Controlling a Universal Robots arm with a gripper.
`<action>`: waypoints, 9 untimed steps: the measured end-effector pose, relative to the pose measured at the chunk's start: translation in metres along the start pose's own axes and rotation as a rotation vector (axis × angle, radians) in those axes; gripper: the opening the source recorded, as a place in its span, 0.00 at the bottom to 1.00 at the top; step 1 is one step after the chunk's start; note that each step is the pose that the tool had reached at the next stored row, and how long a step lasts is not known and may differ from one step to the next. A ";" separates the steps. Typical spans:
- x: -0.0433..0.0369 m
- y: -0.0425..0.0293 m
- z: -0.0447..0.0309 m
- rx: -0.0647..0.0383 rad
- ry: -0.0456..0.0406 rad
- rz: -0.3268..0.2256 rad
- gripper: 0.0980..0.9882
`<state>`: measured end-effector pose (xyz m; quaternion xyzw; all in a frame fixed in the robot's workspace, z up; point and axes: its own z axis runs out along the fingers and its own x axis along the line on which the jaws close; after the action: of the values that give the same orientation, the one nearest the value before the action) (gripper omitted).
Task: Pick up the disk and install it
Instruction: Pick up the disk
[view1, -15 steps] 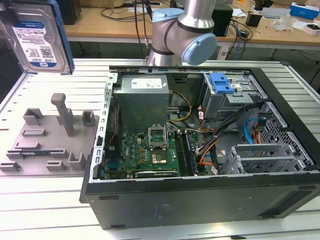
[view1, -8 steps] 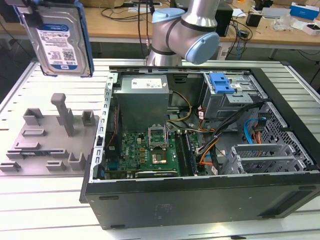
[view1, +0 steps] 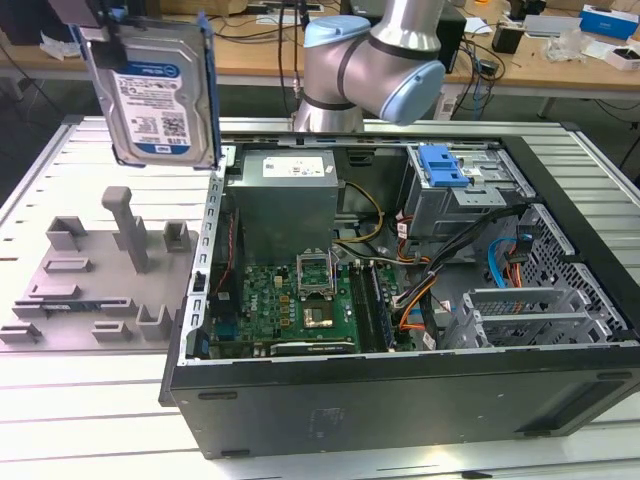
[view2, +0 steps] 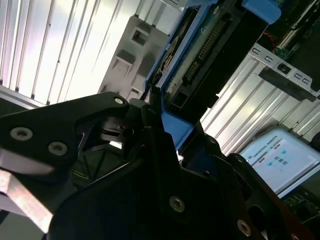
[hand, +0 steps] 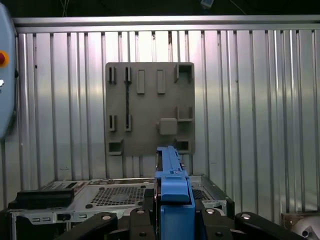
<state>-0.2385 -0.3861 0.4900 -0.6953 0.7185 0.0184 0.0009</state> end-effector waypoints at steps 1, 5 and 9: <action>0.0020 -0.0043 -0.0003 -0.002 0.0003 0.000 0.30; 0.0104 -0.0221 -0.0020 -0.012 0.0024 0.000 0.30; 0.0183 -0.0394 -0.0038 -0.020 0.0047 0.001 0.30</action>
<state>-0.1997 -0.4057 0.4923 -0.6950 0.7185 0.0241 -0.0079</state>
